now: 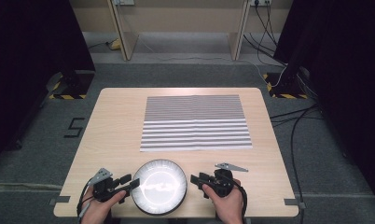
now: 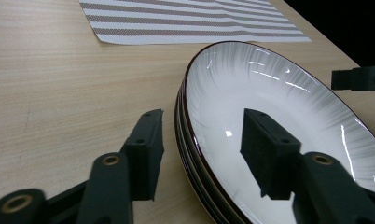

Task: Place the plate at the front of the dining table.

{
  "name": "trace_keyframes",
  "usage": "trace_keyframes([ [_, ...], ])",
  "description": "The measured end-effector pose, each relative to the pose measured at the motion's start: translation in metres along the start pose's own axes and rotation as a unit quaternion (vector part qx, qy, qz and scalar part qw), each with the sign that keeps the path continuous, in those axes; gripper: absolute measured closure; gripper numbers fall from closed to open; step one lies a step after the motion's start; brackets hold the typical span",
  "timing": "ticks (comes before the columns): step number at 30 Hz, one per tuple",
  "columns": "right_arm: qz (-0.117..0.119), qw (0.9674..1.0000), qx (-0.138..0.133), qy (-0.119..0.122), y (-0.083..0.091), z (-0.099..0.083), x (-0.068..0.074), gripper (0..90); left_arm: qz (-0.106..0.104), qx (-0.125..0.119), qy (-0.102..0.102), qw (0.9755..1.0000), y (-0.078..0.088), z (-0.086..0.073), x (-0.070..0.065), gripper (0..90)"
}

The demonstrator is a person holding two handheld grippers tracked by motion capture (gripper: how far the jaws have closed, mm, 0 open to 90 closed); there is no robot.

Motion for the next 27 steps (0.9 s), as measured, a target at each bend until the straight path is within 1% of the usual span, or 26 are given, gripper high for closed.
trace_keyframes([
  [1, 0.0, 1.0, 0.0, 0.0, 0.0, 0.0, 0.0, 54.2, 0.0, 0.0, 0.0, 1.0, 0.0, 0.0, 0.0, 55.3],
  [2, -0.012, 0.9998, 0.004, 0.018, 0.0, 0.001, 0.003, 57.0, -0.006, -0.006, 0.006, 1.0, 0.001, 0.001, -0.001, 56.7],
  [4, -0.011, 0.9997, 0.009, 0.022, 0.0, 0.003, 0.006, 59.7, -0.004, -0.004, 0.002, 1.0, 0.001, 0.003, -0.002, 57.8],
  [5, -0.011, 0.9997, 0.009, 0.022, 0.0, 0.003, 0.006, 59.7, -0.004, -0.004, 0.002, 1.0, 0.001, 0.003, -0.002, 57.8],
  [7, -0.01, 0.9995, 0.014, 0.027, 0.0, 0.004, 0.012, 61.5, -0.002, -0.006, 0.006, 1.0, 0.002, 0.004, -0.001, 57.7],
  [8, -0.013, 0.9992, 0.015, 0.033, 0.0, 0.005, 0.016, 64.7, 0.002, -0.003, 0.005, 1.0, 0.002, 0.004, 0.0, 57.6],
  [10, -0.015, 0.9991, 0.017, 0.037, 0.0, 0.005, 0.017, 65.9, 0.002, -0.001, 0.007, 1.0, 0.002, 0.004, 0.0, 57.6],
  [11, -0.018, 0.9986, 0.02, 0.045, -0.001, 0.006, 0.021, 70.2, 0.005, 0.002, 0.008, 1.0, 0.001, 0.004, 0.0, 57.6],
  [13, -0.025, 0.9979, 0.021, 0.056, -0.001, 0.006, 0.023, 74.1, 0.009, 0.012, 0.003, 0.9999, 0.001, 0.005, -0.001, 57.9],
  [14, -0.026, 0.9977, 0.022, 0.058, -0.001, 0.006, 0.025, 75.9, 0.01, 0.014, 0.003, 0.9998, 0.001, 0.005, -0.002, 58.5],
  [15, -0.026, 0.9977, 0.022, 0.058, -0.001, 0.006, 0.025, 75.9, 0.01, 0.014, 0.003, 0.9998, 0.001, 0.005, -0.002, 59.8],
  [16, -0.026, 0.9974, 0.023, 0.064, -0.001, 0.007, 0.027, 78.3, 0.008, 0.016, 0.001, 0.9998, 0.001, 0.005, -0.004, 60.9],
  [17, -0.026, 0.9974, 0.023, 0.064, -0.001, 0.007, 0.027, 78.3, 0.008, 0.016, 0.001, 0.9998, 0.001, 0.005, -0.004, 61.6],
  [18, -0.022, 0.9972, 0.03, 0.065, 0.0, 0.007, 0.032, 80.1, 0.01, 0.019, 0.001, 0.9998, 0.001, 0.005, -0.005, 62.3],
  [20, -0.02, 0.9972, 0.035, 0.063, -0.001, 0.006, 0.033, 81.0, 0.012, 0.025, 0.003, 0.9996, 0.001, 0.004, -0.006, 63.7],
  [21, -0.02, 0.9972, 0.035, 0.063, -0.001, 0.006, 0.033, 81.0, 0.012, 0.025, 0.003, 0.9996, 0.001, 0.004, -0.006, 64.0],
  [24, -0.015, 0.9968, 0.048, 0.062, -0.003, 0.003, 0.036, 83.4, 0.015, 0.025, 0.004, 0.9996, 0.002, 0.004, -0.006, 65.3],
  [27, -0.018, 0.9965, 0.055, 0.06, -0.004, 0.001, 0.036, 84.1, 0.017, 0.027, 0.006, 0.9995, 0.002, 0.004, -0.006, 66.2],
])
Point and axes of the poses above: each handheld gripper's, and its own axes: y roughly backward along the jaws, z roughly out of its top, x roughly to its left, the point moved 5 cm from there along -y, roughly forward along the jaws, and after that the axes turned 12 degrees about -z, right-handed, at the moved point
